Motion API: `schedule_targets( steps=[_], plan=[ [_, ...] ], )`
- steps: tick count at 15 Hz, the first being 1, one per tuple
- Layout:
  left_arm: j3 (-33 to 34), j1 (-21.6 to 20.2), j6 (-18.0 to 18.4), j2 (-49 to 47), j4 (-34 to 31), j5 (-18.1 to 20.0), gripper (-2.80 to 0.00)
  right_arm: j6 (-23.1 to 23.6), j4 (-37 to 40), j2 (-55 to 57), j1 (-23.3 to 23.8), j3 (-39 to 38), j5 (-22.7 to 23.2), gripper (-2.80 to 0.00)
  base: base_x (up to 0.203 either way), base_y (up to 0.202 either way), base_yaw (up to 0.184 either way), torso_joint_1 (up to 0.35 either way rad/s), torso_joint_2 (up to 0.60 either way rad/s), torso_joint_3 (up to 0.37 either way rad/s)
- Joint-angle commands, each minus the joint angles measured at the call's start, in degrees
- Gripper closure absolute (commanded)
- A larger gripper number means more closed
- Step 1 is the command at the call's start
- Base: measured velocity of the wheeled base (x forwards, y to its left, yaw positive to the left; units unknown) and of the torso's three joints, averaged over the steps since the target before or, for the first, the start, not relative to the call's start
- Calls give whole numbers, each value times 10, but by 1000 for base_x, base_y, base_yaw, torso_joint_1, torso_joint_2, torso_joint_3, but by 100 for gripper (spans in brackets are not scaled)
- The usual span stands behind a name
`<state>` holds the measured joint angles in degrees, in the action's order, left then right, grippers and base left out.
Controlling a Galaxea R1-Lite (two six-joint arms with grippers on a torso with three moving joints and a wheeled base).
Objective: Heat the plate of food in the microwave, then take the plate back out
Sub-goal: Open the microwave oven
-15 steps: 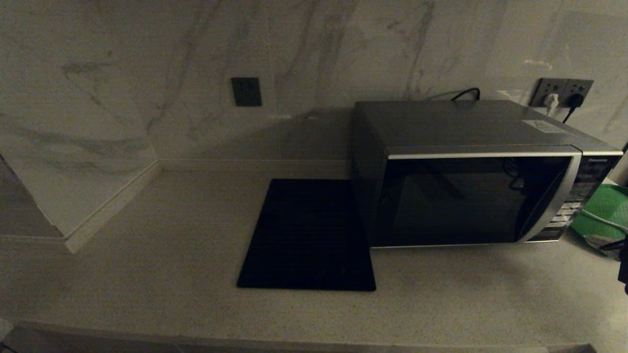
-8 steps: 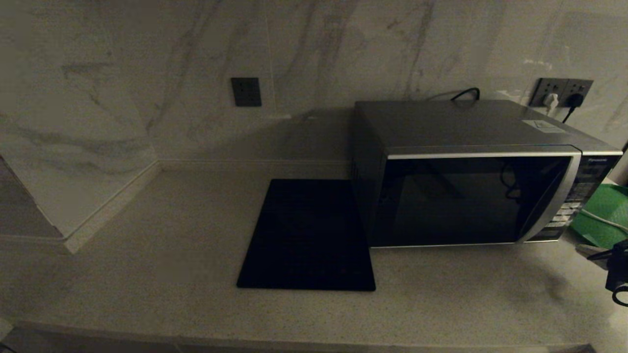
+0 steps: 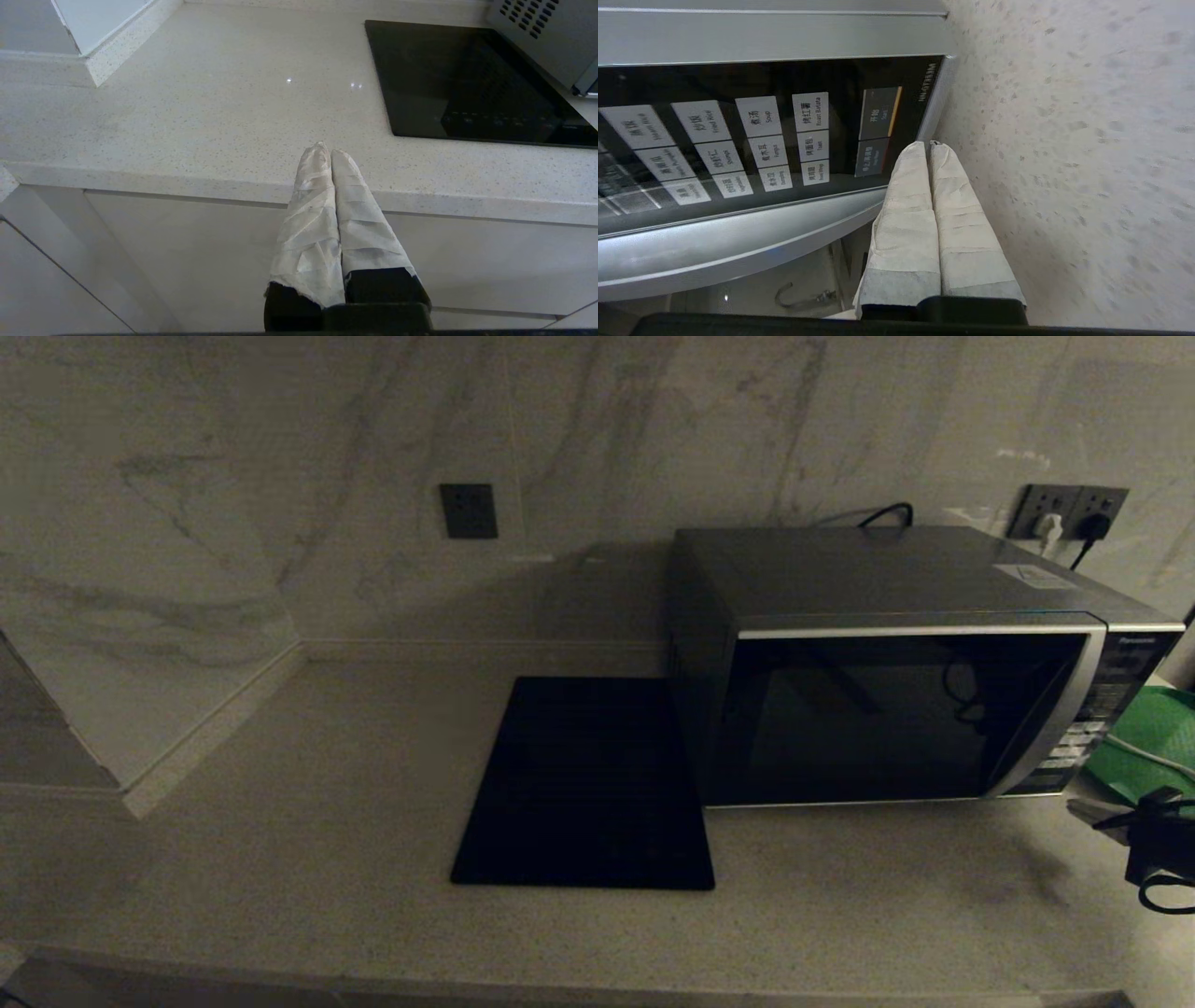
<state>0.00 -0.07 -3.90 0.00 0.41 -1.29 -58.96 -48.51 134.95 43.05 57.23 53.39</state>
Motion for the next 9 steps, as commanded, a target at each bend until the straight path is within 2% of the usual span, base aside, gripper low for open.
schedule_targets(
  steps=[1, 5, 9],
  plan=[
    [0, 0, -1, 0, 0, 0, 0, -9, -3, 4, -3, 9, 3, 0, 0, 0, 0, 0, 0, 0],
    [0, 0, -1, 0, 0, 0, 0, -32, -3, 12, -3, 45, 3, 0, 0, 0, 0, 0, 0, 0],
    [0, 0, -1, -1, 0, 0, 0, -35, -3, 15, -8, 54, 3, 0, 0, 0, 0, 0, 0, 0]
  ],
)
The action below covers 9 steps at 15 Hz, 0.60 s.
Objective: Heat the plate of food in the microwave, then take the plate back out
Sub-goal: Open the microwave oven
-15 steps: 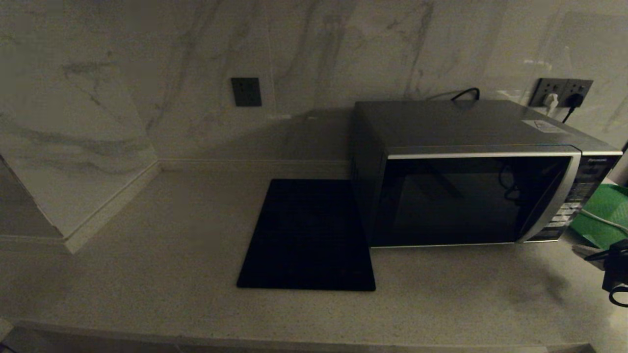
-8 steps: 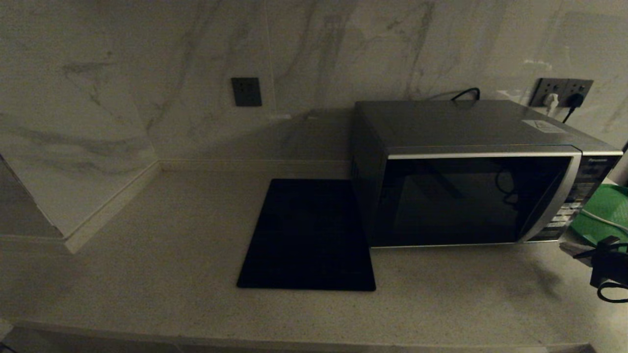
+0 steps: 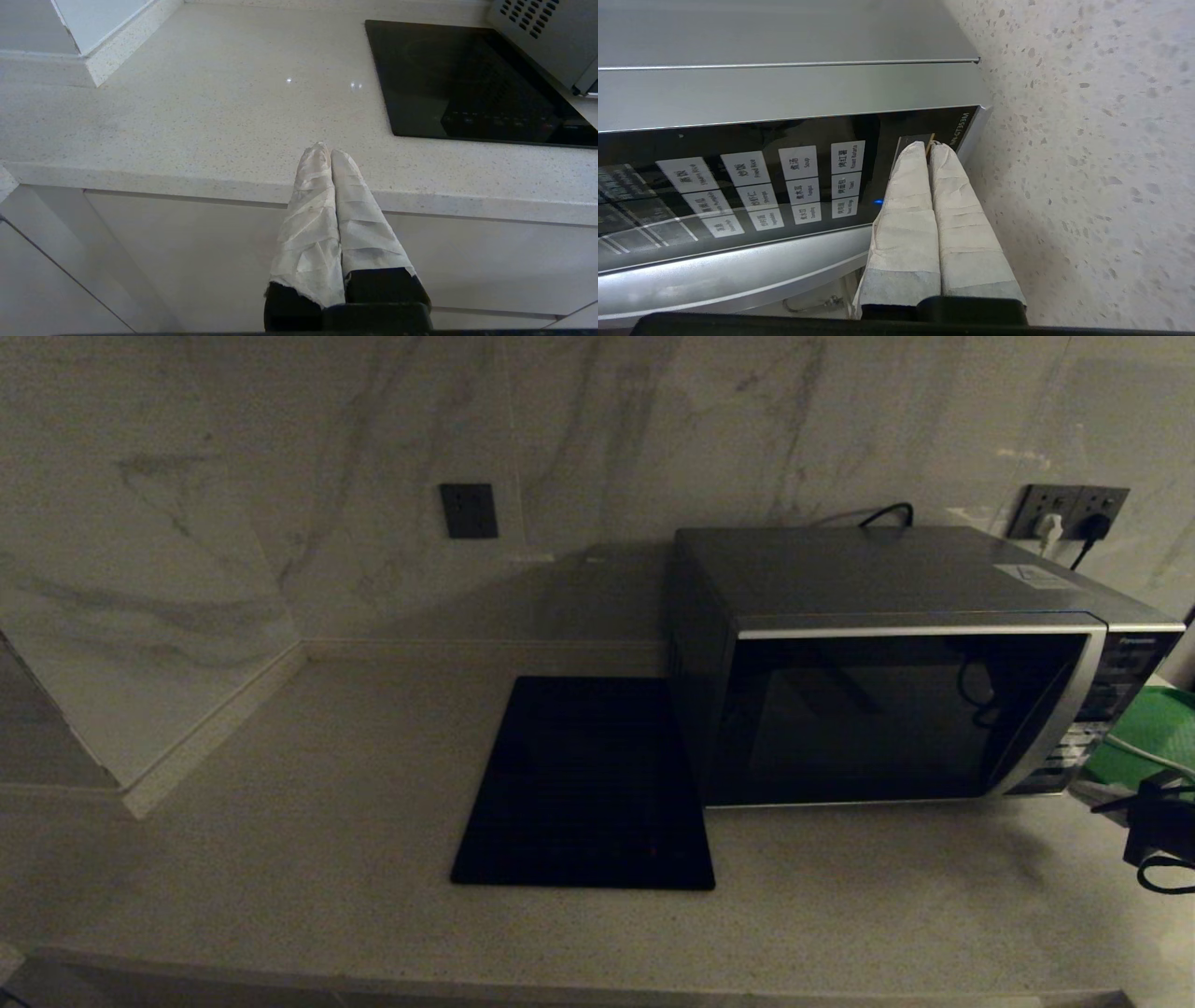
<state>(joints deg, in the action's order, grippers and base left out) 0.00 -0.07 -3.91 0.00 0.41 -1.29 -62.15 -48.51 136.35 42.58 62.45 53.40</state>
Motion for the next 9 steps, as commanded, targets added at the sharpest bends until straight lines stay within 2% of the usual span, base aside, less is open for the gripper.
schedule_targets(
  steps=[1, 9],
  plan=[
    [0, 0, 0, 0, 0, 0, 0, -3, -3, 1, -5, 1, 3, 0, 0, 0, 0, 0, 0, 0],
    [0, 0, 0, -1, 0, 0, 0, -3, -3, -2, -15, 1, 2, 0, 0, 0, 0, 0, 0, 0]
  ],
)
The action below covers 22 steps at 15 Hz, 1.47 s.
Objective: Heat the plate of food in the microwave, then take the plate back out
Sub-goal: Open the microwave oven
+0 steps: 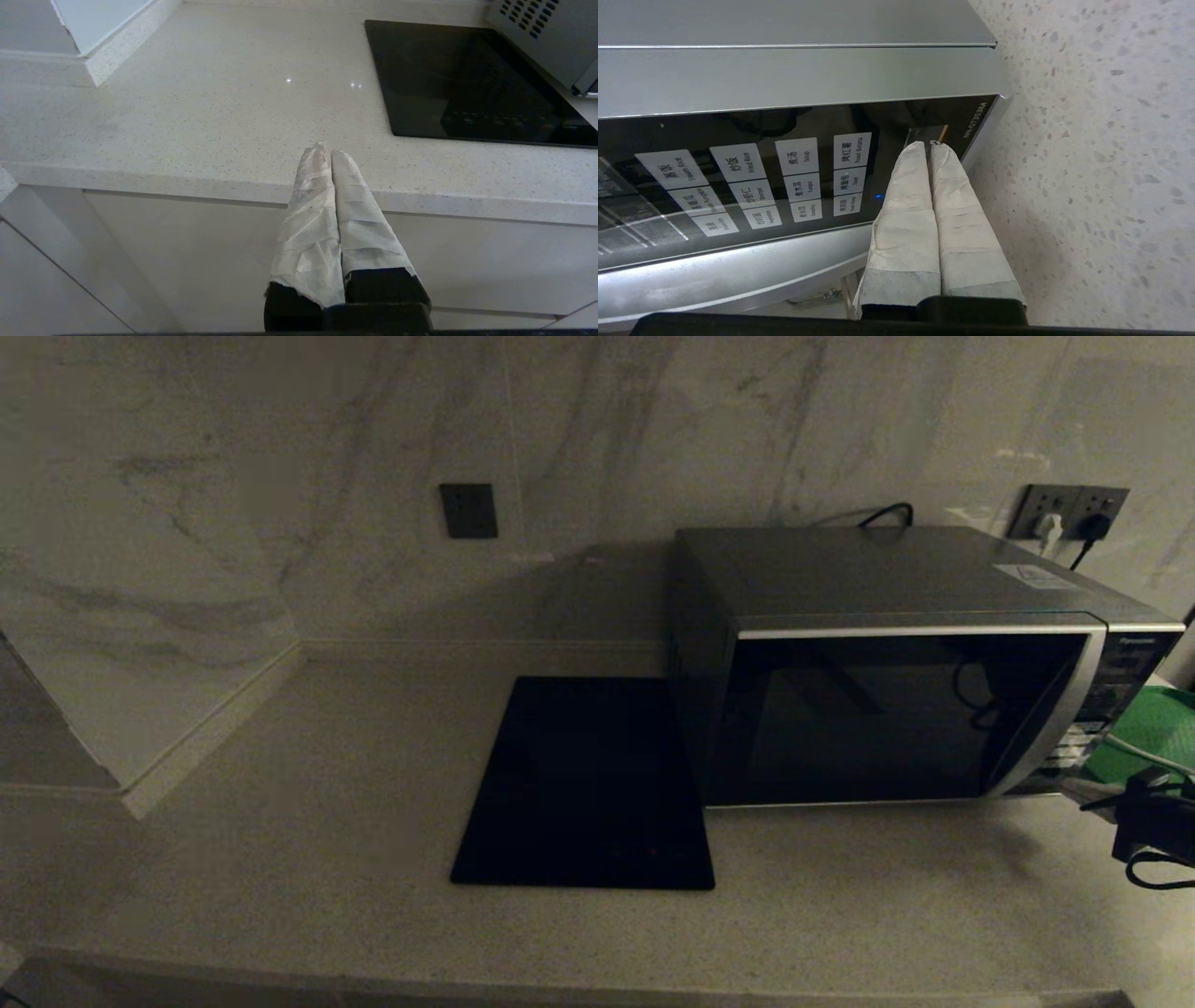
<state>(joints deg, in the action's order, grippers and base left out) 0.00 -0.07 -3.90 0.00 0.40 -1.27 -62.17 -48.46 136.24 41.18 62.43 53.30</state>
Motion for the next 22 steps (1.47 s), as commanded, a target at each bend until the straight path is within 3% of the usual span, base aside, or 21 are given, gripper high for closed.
schedule_targets(
  steps=[1, 17, 22],
  plan=[
    [0, 0, -1, 0, 0, 0, 0, -3, -3, 0, -2, 2, 3, 0, 0, 0, 0, 0, 0, 0],
    [0, 0, -1, 0, 0, 0, 0, -3, -3, 21, -18, 10, -7, 0, 0, 0, 0, 0, 0, 0],
    [0, 0, -1, 0, 0, 0, 0, 22, -4, -101, 58, -93, 0, 0, 0, 0, 0, 0, 0, 0]
  ],
)
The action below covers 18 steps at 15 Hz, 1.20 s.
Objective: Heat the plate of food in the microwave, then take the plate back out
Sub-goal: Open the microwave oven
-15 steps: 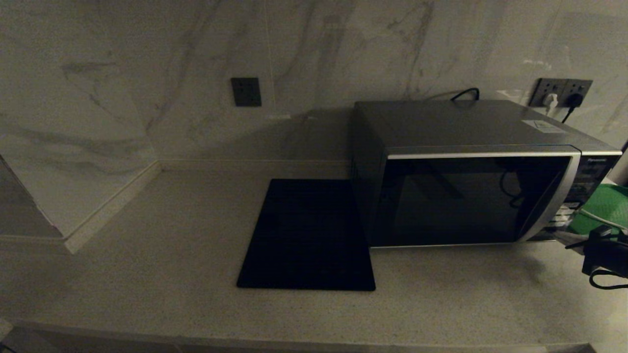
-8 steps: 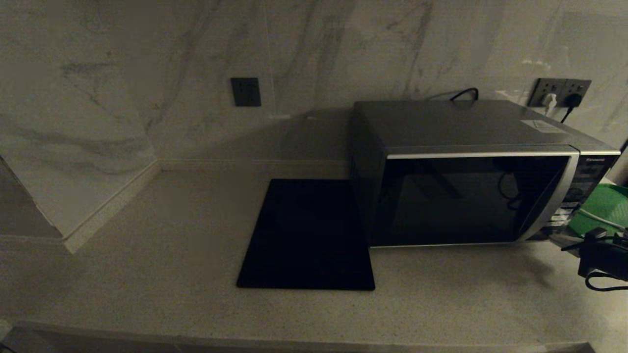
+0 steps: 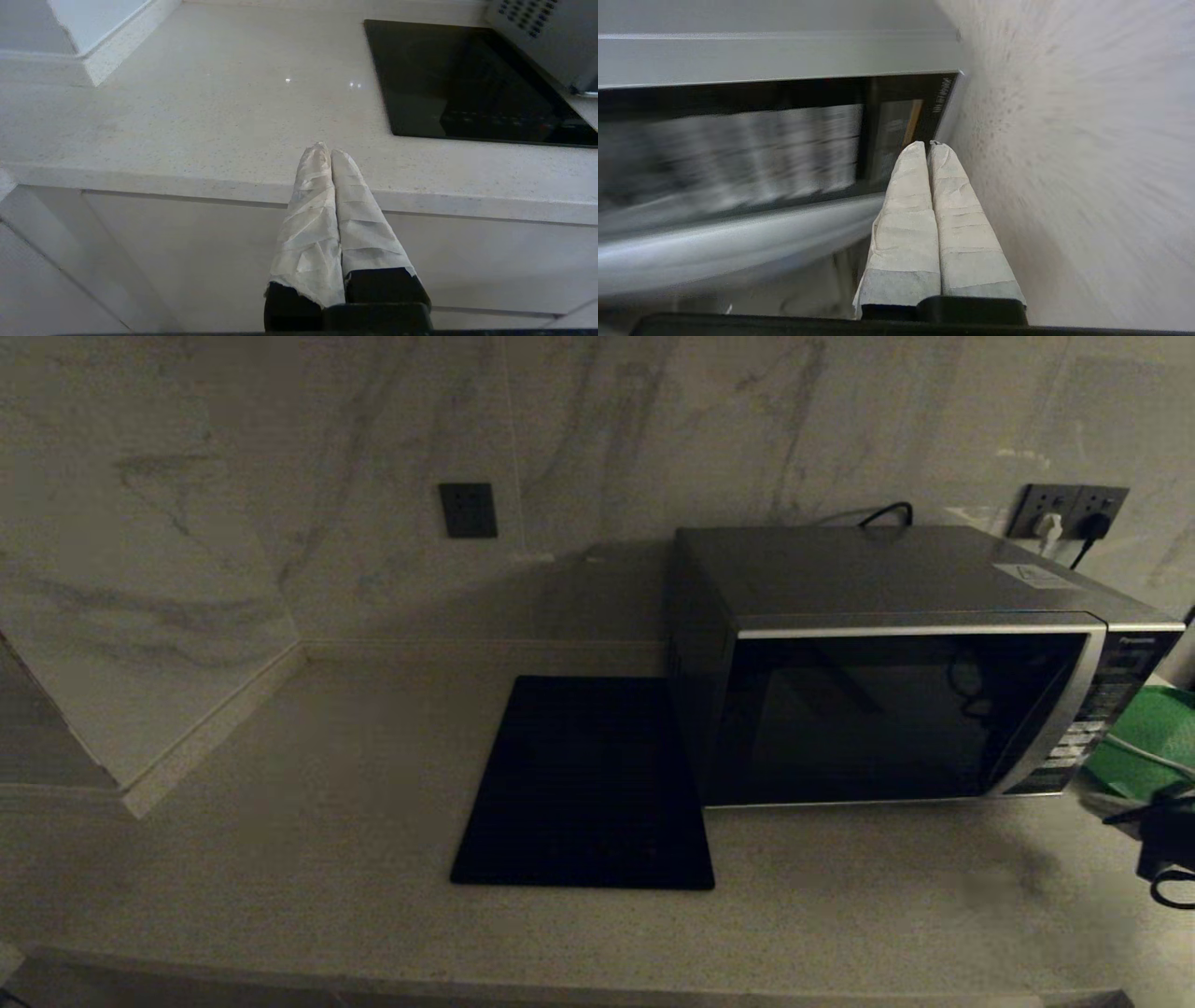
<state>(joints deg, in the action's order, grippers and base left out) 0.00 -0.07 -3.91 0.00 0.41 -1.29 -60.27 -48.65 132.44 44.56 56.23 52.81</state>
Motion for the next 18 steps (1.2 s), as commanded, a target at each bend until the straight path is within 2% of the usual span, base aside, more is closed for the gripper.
schedule_targets(
  steps=[1, 6, 8, 10, 12, 13, 14, 15, 16, 18],
  plan=[
    [0, 0, 0, -1, 0, 0, 0, 9, -2, -98, 42, -49, 6, 0, 0, 0, 0, 0, 0, 0],
    [0, 0, 0, 0, 0, 0, 0, 39, 5, -314, 97, -144, 10, 0, 0, 0, 0, 0, 0, 0],
    [0, 0, 0, 0, 0, 0, 0, 49, 39, -418, 106, -158, 5, 0, 0, 0, 0, 0, 0, 0],
    [0, 0, 0, -1, 0, 0, 0, 60, 132, -524, 110, -150, -5, 0, 0, 0, 0, 0, 0, 0],
    [0, 0, 0, 0, 0, 0, 0, 83, 334, -611, 104, -97, -19, 0, 0, 0, 0, 0, 0, 0],
    [0, 0, 0, 0, 0, 0, 0, 100, 456, -647, 89, -48, -42, 0, 0, 0, 0, 0, 0, 0],
    [0, 0, 0, -1, 0, 0, 0, 128, 568, -683, 57, -3, -85, 0, 0, 0, 0, 0, 0, 0],
    [0, 0, 0, 0, 0, 0, 0, 163, 637, -711, 7, 24, -144, 0, 0, 0, 0, 0, 0, 0],
    [0, 0, 0, -1, 0, 0, 0, 199, 682, -741, -45, 40, -217, 0, 0, 0, 0, 0, 0, 0],
    [0, 0, 0, -1, 0, 0, 0, 243, 727, -788, -138, 57, -354, 0, 0, 0, 0, 0, 0, 0]
  ],
)
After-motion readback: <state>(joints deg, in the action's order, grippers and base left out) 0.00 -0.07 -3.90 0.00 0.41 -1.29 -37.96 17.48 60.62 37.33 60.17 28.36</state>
